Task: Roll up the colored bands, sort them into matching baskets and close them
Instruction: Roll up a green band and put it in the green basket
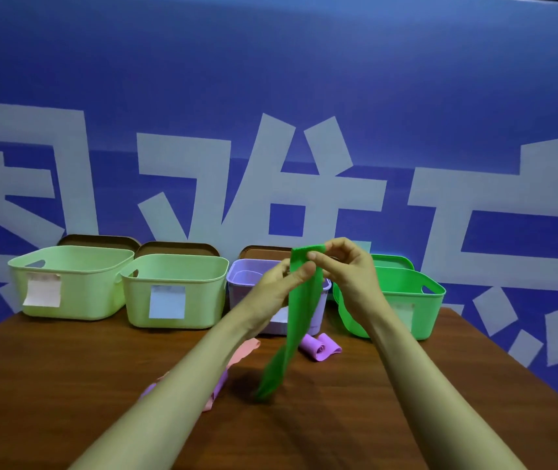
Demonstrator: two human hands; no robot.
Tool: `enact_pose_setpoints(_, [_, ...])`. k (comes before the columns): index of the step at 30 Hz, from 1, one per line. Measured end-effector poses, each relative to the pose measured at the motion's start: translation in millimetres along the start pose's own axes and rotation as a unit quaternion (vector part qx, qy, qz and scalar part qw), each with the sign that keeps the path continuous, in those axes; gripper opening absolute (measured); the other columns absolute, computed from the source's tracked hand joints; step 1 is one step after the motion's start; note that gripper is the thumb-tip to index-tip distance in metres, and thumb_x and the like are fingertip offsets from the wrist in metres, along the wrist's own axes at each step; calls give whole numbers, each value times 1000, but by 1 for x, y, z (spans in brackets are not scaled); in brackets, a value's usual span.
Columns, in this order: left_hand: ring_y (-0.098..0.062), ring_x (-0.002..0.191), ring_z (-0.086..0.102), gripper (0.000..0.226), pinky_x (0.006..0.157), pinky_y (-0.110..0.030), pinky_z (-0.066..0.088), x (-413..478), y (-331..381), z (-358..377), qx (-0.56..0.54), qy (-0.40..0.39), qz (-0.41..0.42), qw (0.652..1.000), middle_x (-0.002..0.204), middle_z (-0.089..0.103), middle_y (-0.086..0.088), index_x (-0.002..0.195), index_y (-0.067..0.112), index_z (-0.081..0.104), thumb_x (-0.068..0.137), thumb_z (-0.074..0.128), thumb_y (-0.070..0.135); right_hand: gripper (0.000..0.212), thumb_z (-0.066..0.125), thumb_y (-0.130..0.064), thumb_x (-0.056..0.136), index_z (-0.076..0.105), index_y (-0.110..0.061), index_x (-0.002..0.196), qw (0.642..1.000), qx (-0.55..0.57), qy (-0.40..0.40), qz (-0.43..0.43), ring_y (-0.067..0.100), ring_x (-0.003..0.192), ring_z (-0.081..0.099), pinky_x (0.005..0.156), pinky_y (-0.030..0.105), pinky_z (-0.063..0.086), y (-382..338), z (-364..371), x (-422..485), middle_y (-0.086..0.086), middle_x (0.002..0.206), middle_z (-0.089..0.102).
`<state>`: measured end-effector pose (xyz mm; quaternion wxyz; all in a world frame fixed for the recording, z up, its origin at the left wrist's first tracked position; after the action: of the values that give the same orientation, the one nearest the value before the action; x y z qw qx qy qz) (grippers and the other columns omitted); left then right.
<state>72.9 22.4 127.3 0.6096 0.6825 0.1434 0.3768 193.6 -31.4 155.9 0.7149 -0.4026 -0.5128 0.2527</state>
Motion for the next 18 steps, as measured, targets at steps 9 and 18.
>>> enact_pose_setpoints(9, [-9,102,66,31,85,-22,53,6,-19,-5,81,21,10,996,110,71,2,117,18,63,87,67,21,18,65,1,84,64,-10,98,998,-12,-53,40,18,82,68,77,30,56,-4,-8,3,4,85,71])
enact_pose_setpoints(18, [-17,86,71,25,82,-28,54,0,-109,-8,94,-72,-122,985,91,74,-2,103,10,65,85,61,27,15,58,4,88,64,-10,89,999,27,39,-6,10,74,68,73,28,58,-20,-22,26,-4,74,71])
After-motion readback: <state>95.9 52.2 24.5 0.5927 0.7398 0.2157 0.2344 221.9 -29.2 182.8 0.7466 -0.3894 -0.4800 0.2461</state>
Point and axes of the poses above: each hand's wrist, its own x-axis towards the middle knuckle, its own z-axis out of the palm, y = z × x, the point moved 3 cm from there along x, towards the middle knuckle
